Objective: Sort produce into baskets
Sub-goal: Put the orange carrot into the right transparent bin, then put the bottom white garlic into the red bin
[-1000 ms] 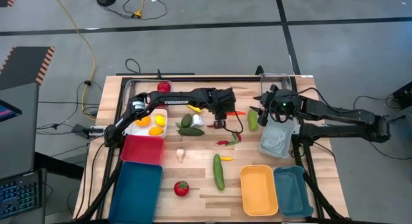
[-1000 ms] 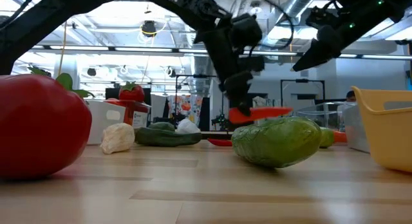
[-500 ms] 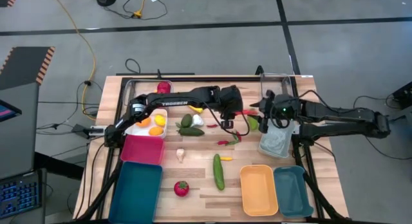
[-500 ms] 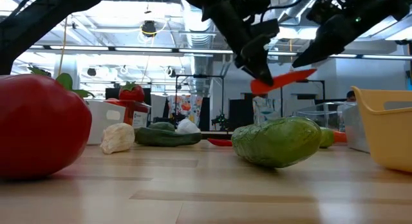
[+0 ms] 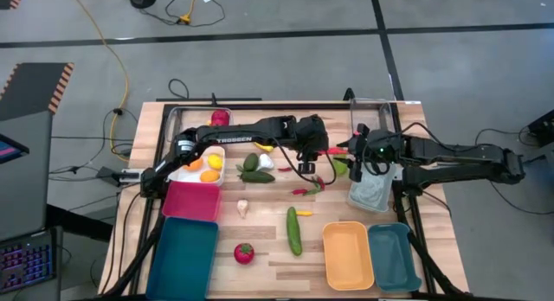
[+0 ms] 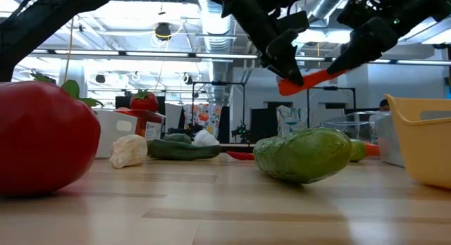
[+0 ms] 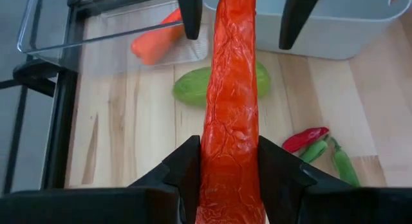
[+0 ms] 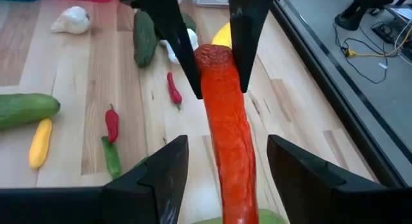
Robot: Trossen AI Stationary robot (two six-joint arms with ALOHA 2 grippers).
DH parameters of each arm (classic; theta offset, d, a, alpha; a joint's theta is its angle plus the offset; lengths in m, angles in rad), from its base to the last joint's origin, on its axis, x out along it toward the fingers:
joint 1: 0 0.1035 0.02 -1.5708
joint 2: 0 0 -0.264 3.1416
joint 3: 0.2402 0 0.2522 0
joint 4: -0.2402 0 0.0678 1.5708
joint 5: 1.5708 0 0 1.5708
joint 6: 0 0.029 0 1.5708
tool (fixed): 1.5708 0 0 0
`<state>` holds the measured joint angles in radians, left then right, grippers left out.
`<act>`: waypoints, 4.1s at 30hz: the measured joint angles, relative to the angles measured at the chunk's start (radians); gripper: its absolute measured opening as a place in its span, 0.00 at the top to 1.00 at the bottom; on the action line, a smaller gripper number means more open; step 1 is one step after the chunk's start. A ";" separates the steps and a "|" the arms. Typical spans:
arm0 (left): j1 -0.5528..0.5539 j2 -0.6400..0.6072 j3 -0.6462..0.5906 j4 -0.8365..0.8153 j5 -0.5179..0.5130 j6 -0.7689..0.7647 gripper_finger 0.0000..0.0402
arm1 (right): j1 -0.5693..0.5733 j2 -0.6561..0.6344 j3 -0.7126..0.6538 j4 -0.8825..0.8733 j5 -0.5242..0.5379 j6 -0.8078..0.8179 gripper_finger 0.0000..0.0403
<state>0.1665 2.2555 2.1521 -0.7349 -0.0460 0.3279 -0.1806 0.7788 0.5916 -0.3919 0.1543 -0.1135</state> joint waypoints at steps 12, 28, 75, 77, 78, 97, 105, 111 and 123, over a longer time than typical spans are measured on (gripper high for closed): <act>-0.021 0.000 0.000 0.000 -0.071 0.029 0.72 | 0.000 0.000 0.000 0.000 0.001 -0.001 0.71; -0.021 0.001 0.000 0.001 -0.071 -0.022 0.59 | 0.000 0.000 0.000 0.006 0.001 0.003 0.76; 0.125 -0.296 0.133 -0.790 -0.100 -0.184 0.44 | -0.253 -0.001 0.000 -0.359 0.629 0.510 0.76; 0.125 -0.346 0.066 -0.742 -0.103 -0.193 0.44 | -0.262 -0.001 0.000 -0.357 0.627 0.510 0.76; 0.125 -0.373 0.020 -0.711 -0.105 -0.197 0.44 | -0.267 -0.001 0.000 -0.357 0.627 0.510 0.76; 0.074 -0.801 -0.862 -0.187 0.027 -0.448 0.44 | -0.326 0.000 0.000 -0.355 0.577 0.509 0.55; 0.001 -0.797 -0.944 -0.192 0.043 -0.563 0.44 | -0.350 0.000 0.000 -0.354 0.576 0.509 0.46; -0.072 -0.797 -0.987 -0.187 0.043 -0.565 0.44 | -0.352 0.000 0.000 -0.354 0.576 0.509 0.44; -0.105 -0.797 -0.999 -0.180 0.034 -0.690 0.44 | -0.352 0.000 0.000 -0.354 0.576 0.509 0.44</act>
<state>0.0615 1.4590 1.1530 -0.9153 -0.0116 -0.3618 -0.5331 0.7784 0.5911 -0.7464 0.7303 0.3954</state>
